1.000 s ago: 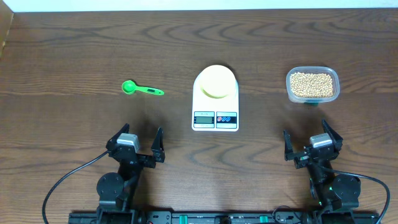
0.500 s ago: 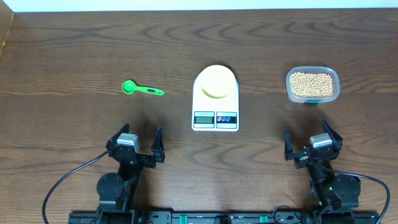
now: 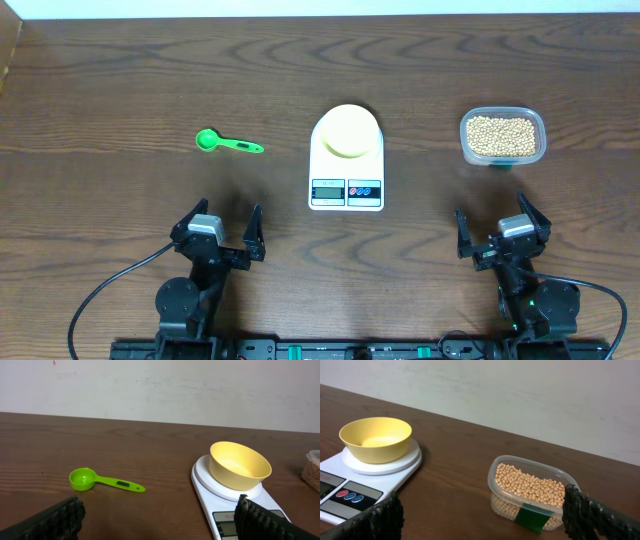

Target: Scoop item into bowl and weigh 50g on scale

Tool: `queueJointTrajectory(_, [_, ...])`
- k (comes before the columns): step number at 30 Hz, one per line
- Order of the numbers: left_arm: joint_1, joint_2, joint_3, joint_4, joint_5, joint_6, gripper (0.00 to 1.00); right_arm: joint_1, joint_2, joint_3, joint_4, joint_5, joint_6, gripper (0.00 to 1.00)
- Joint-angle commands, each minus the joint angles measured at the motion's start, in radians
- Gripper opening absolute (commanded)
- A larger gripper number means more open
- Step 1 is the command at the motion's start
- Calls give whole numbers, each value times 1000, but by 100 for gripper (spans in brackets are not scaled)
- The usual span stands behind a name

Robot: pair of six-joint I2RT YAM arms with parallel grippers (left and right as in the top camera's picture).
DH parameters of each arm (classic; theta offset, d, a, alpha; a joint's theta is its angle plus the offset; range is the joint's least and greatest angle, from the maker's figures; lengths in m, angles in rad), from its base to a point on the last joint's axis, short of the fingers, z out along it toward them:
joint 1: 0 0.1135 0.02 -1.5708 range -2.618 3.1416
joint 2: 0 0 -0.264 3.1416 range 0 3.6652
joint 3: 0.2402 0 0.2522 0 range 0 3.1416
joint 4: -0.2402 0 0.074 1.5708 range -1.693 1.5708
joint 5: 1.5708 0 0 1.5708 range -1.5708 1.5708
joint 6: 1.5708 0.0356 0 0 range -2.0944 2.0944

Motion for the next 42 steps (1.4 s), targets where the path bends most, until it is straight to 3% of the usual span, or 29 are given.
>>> queueJointTrajectory(1, [-4,-6,-30,-10,2,-9,98,7,-6,-4,-1,-3,14,99])
queueJointTrajectory(27, [-4,-5,-30,-10,11,-9,98,7,-6,-4,-1,-7,15,99])
queueJointTrajectory(30, [-5,-5,-27,90,45,-9,98,7,-6,-4,-1,-6,15,99])
queueJointTrajectory(32, [-5,-4,1,143,118,-28,98,6,-6,-4,15,-3,11,99])
queueJointTrajectory(36, [-5,29,93,56,116,-69,98,7,-5,20,87,-80,11,99])
queueJointTrajectory(42, [-5,266,387,-90,34,-67,98,7,37,270,-80,-55,11,99])
